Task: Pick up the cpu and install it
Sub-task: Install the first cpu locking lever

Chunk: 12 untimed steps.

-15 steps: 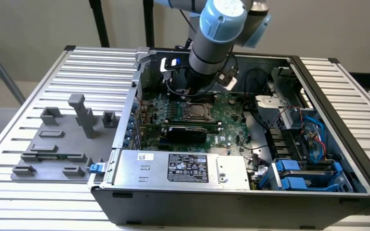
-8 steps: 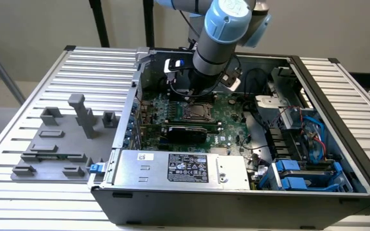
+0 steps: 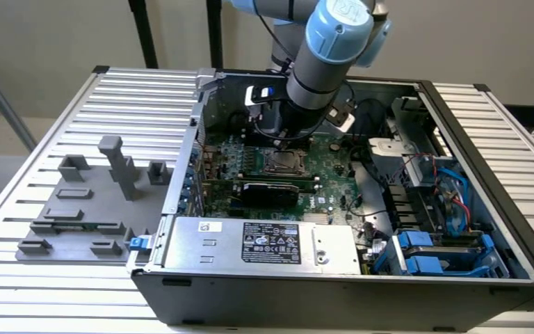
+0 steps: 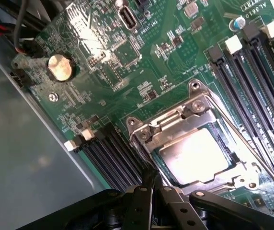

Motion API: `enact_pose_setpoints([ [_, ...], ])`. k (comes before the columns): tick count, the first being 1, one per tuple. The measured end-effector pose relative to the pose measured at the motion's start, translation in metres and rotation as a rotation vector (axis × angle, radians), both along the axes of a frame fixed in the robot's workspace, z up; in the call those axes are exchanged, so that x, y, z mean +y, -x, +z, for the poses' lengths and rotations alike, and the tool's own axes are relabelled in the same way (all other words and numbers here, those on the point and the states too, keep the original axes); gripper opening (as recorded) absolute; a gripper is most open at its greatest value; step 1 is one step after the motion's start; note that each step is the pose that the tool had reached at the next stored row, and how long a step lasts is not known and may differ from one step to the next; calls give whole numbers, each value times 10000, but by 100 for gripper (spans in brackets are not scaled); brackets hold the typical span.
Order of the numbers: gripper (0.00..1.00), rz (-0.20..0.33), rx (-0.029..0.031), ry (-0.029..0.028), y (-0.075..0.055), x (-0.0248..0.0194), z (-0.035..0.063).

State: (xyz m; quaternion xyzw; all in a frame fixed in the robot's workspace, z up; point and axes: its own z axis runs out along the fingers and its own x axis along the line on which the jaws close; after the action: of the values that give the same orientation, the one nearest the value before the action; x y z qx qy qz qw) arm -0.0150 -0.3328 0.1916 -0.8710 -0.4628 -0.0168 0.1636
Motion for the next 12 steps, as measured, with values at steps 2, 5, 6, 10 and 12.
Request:
enact_pose_setpoints([
  [2, 12, -1, 18, 2, -41, 1, 0],
  [5, 12, -4, 46, 1, -91, 1, -1],
  [6, 12, -6, 56, 1, -104, 1, 0],
  [10, 12, -11, 95, 2, -143, 1, 0],
  [12, 12, -13, 117, -6, -153, -3, 0],
])
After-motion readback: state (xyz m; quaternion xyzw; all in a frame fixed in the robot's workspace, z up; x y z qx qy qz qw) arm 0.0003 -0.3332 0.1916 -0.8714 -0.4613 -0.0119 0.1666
